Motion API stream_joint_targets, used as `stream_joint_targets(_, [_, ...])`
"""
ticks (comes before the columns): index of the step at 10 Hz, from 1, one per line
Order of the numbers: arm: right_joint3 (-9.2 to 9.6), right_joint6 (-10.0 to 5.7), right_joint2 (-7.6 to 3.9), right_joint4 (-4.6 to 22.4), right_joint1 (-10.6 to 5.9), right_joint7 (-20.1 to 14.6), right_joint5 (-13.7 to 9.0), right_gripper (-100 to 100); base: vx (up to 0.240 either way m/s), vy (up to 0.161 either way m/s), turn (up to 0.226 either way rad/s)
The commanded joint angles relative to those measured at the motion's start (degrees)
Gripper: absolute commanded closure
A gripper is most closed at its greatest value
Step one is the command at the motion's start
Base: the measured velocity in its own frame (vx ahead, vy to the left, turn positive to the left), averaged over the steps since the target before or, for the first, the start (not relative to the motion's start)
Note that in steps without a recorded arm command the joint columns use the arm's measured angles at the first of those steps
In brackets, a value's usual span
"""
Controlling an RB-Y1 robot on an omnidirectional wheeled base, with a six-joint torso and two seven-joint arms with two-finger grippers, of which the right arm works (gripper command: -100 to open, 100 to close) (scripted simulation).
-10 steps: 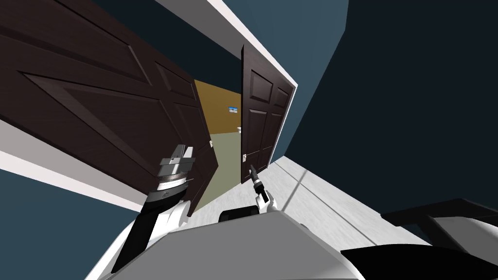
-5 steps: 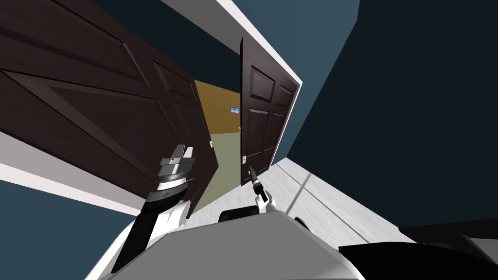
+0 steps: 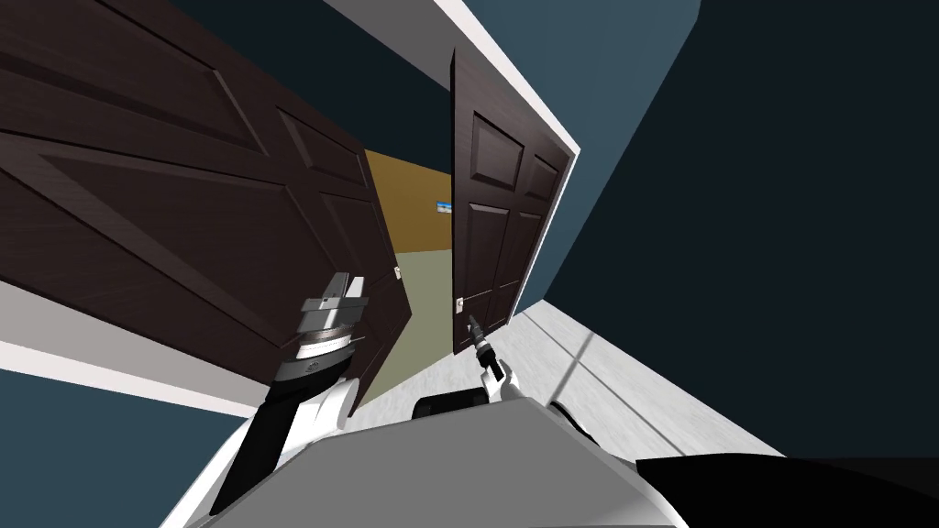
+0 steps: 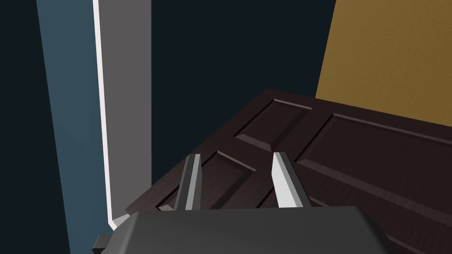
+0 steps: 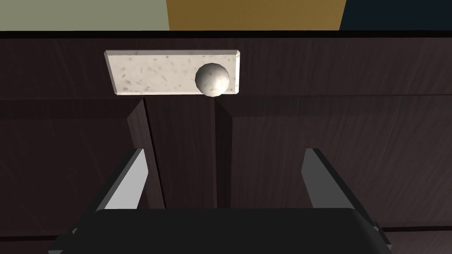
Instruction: Push the door open
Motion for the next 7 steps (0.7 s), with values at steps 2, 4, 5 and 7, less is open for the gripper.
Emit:
stream_joint_targets(2, [0.32, -0.45, 0.27, 2.51, -1.14, 0.08, -0.04, -100, 0.055, -0.036, 0.036])
stream_joint_targets(4, [0.02, -0.49, 0.11, 2.45, -1.15, 0.19, -0.12, -100, 0.061, 0.007, 0.017])
stream_joint_targets(5, [-0.04, -0.5, 0.09, 2.5, -1.17, 0.23, -0.14, -100, 0.146, 0.041, 0.029])
stream_joint_targets(7, [-0.34, -0.52, 0.12, 2.72, -1.25, 0.43, -0.24, -100, 0.186, 0.045, 0.025])
